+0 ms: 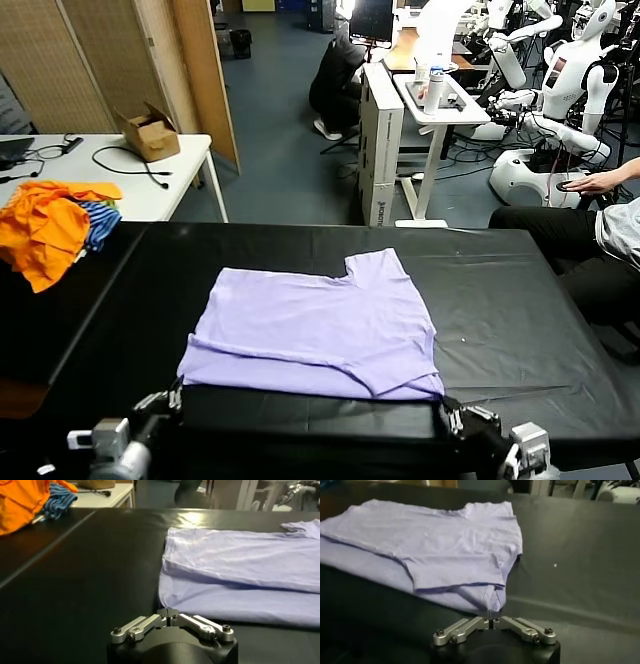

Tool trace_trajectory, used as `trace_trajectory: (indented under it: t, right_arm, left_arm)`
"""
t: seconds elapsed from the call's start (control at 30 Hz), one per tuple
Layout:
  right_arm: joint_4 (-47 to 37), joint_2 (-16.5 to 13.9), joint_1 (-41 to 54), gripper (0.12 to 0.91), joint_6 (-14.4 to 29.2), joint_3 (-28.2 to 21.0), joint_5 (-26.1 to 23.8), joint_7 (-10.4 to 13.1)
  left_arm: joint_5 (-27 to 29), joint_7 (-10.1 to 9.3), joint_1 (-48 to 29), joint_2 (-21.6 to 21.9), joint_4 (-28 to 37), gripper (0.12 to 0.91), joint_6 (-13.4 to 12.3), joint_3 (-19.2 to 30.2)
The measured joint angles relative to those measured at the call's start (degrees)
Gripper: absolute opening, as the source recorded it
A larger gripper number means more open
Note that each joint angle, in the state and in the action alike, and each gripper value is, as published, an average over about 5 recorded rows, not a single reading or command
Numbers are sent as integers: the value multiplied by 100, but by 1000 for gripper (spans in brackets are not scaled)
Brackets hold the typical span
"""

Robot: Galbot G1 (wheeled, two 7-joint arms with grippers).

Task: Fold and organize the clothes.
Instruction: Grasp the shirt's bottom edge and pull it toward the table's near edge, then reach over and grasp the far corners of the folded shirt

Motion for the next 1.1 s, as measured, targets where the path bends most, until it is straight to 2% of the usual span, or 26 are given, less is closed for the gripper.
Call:
trace_trajectory:
  t: [0.07,0.13,0.2,0.33,0.43,0.5,0.6,0.67,0.83,0.93,1.1]
  right_arm:
    - [90,5,-86,277,-60,41,-2,23]
    - [195,13,-195,409,-124,89,-2,57]
    - [316,16,-323,522,-180,145,14,85]
    - [564,8,-481,775,-208,283,173,138]
    - [665,-45,-334,882,-208,433,470,205]
    - [635,-140,-45,899,-198,512,724,220]
    - [433,-360,582,906,-196,531,1098,218]
    - [193,-535,1073,907,-272,477,1368,268]
    - [-630,-889,2471,907,-624,126,1987,534]
    - [-1169,-982,3293,907,-760,-237,2189,656]
    - [-2021,-945,4517,907,-798,-999,2315,744]
  left_arm:
    - [-14,-31,54,-28,-63,144,26,-10]
    - [-29,-64,95,-57,-127,151,54,-12]
    - [-35,-93,138,-85,-194,199,82,-14]
    - [-40,-174,228,-141,-334,417,178,-66]
    - [-70,-175,260,-184,-454,607,285,-150]
    - [-177,-154,228,-192,-539,739,340,-216]
    - [-525,-123,83,-138,-634,868,414,-350]
    - [-727,-58,-101,-43,-635,897,460,-431]
    - [-1080,119,-851,368,-370,906,563,-414]
    - [-1459,14,-1401,646,-114,907,739,-299]
    - [-2210,-301,-2414,1080,450,907,1100,2]
